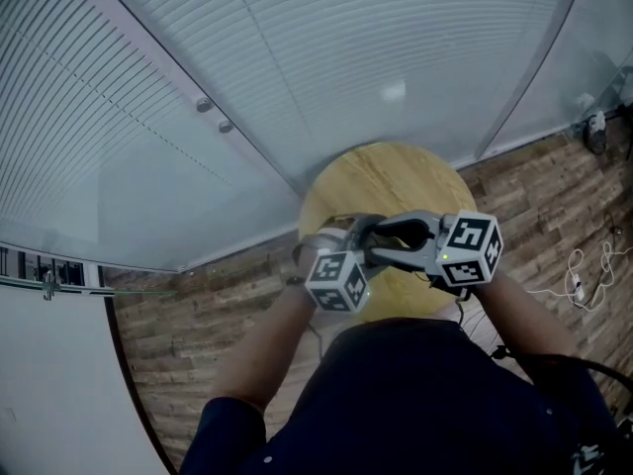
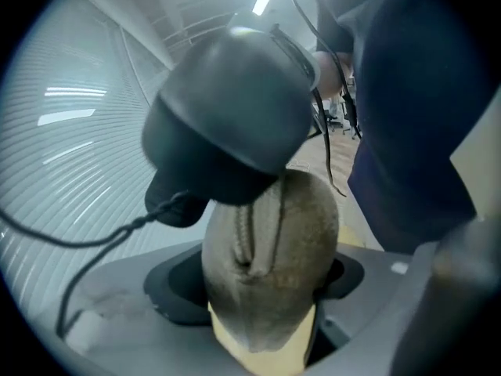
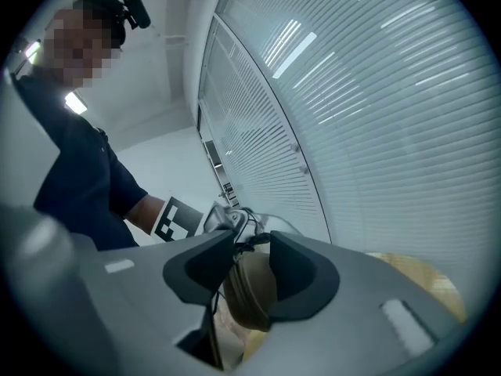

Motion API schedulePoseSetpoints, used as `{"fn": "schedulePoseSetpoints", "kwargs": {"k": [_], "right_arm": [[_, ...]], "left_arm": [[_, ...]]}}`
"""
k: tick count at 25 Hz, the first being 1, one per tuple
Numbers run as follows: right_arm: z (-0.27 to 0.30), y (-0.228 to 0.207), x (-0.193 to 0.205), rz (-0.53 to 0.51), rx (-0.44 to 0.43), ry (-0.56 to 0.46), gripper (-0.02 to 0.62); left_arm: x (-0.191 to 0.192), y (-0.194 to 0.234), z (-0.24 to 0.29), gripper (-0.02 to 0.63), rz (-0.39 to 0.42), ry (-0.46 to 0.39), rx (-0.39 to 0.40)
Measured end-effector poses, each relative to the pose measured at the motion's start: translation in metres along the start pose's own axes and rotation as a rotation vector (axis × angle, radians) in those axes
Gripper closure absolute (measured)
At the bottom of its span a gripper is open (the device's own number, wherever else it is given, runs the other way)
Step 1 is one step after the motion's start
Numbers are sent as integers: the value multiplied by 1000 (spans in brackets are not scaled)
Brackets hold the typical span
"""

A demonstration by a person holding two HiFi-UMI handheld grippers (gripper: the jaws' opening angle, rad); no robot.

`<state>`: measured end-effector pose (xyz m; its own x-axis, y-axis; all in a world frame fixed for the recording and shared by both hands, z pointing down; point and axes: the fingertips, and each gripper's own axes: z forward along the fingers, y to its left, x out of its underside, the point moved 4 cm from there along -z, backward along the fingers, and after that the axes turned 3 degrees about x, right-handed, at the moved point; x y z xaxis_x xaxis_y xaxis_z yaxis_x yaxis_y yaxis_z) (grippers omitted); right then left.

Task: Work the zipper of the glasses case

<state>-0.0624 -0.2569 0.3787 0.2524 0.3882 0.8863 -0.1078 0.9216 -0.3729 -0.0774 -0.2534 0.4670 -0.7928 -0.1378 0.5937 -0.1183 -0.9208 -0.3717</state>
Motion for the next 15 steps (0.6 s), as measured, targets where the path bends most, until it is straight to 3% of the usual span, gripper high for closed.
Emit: {"fn": "schedulePoseSetpoints", "kwargs": {"k": [4,9,15], "right_arm": [[6,4,4,15,-27,24,453],[1,6,-3,-4,-32,-38,528],[-8,4,-2,-17,-15,-88,568]], "left_arm": [[3,-2,0,252,57,53,-13],[5,1,-2,252,-18,39,7],[4,0,2,252,-67,73,75]]}}
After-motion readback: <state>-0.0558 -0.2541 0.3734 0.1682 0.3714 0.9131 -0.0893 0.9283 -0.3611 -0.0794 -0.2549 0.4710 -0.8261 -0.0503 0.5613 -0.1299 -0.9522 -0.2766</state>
